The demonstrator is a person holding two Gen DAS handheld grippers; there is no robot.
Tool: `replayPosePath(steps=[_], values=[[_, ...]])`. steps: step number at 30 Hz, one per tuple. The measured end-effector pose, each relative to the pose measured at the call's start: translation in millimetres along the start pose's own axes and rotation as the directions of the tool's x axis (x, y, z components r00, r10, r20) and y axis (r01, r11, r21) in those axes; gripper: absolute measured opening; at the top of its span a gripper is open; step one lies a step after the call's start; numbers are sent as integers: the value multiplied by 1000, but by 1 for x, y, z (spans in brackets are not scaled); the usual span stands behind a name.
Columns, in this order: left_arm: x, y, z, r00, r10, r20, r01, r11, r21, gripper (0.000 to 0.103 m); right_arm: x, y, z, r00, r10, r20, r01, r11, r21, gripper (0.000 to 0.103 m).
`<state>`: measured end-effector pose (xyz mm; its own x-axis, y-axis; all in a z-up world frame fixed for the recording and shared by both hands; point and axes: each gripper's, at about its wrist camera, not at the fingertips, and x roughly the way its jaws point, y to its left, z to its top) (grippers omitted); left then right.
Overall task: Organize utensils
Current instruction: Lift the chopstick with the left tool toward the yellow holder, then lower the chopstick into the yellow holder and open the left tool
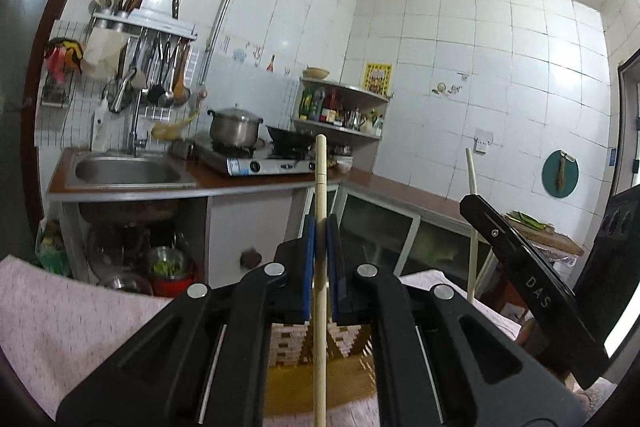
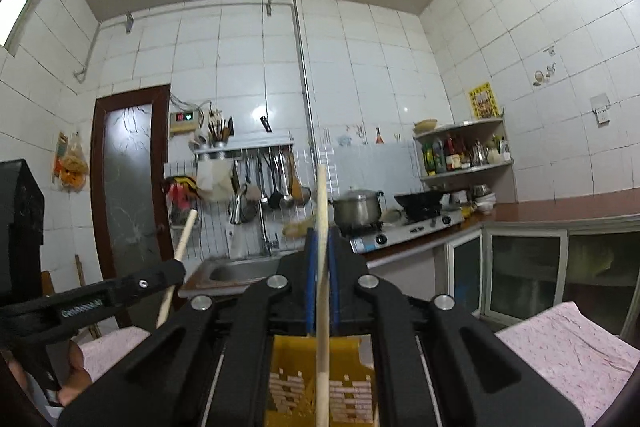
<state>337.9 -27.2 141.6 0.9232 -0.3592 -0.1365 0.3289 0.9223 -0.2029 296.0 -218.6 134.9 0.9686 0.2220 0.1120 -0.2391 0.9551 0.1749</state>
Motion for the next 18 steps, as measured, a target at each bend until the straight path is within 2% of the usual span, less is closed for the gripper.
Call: replayPosePath(steps=[8,12,13,15,18], values=[[25,-6,11,998,-13,66,10,999,45,4,14,0,5,996,-10,92,11,1000,-11,6],[30,-18,14,989,10,146,-26,994,106,4,27,4,3,993,-2,121,5,1000,-17,6],[32,-19,15,988,8,152,-25,994,109,4,30,6,2,992,-5,129,9,1000,-30,6],[39,-18,14,989,-48,143,33,994,105,4,33,7,0,989,-2,146,9,999,-44,6],[46,-17,9,987,-20,160,2,994,107,4,37,4,-3,987,-2,163,6,1000,-28,6]])
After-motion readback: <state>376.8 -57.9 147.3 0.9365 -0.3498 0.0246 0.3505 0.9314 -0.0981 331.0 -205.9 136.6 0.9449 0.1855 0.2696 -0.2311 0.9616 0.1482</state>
